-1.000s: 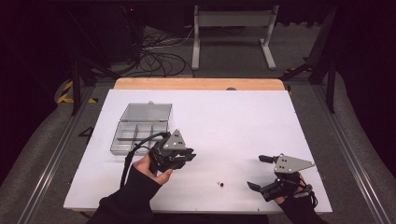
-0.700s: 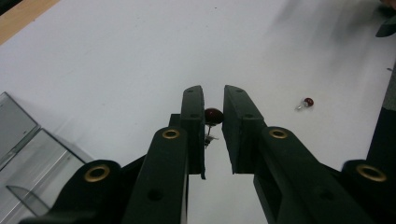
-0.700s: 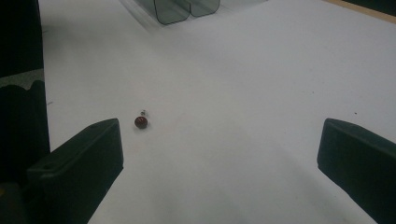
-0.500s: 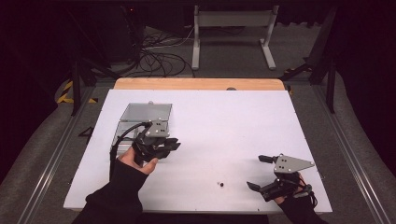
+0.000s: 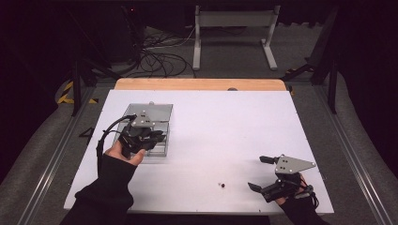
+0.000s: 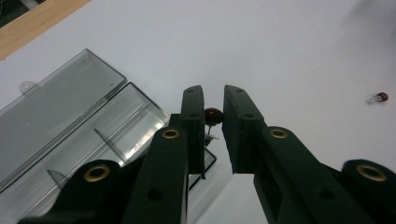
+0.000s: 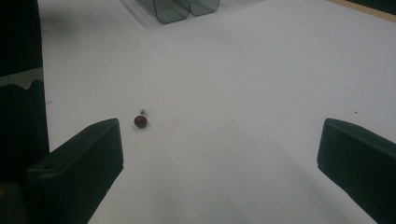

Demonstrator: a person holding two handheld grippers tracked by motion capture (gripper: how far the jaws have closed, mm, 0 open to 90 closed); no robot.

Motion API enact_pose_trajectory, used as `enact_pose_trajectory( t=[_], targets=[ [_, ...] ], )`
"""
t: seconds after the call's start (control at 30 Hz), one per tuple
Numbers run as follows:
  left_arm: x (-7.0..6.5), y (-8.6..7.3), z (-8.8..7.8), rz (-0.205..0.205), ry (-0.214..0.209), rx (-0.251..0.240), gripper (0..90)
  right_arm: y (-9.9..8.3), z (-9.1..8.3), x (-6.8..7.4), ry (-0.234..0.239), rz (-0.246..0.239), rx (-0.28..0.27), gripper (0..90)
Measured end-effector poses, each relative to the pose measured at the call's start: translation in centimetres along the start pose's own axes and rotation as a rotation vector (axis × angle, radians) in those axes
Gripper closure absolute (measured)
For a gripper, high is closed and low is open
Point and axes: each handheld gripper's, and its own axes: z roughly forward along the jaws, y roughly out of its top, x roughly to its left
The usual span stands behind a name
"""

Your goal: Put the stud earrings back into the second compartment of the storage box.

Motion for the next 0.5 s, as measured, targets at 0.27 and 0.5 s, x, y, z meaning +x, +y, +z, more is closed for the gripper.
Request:
enact_pose_trajectory(
  t=[0.27, 0.5],
  targets=[
    [2.6, -1.2, 0.3, -0.035, 0.078, 0.002, 78.8, 0.0, 0.0, 0.1, 0.0, -0.004, -0.003, 0.9],
    [4.6, -2.0, 0.9, -0.082, 0.092, 0.026, 78.7, 0.0, 0.0, 0.0, 0.001, -0.002, -0.001, 0.8]
  ],
)
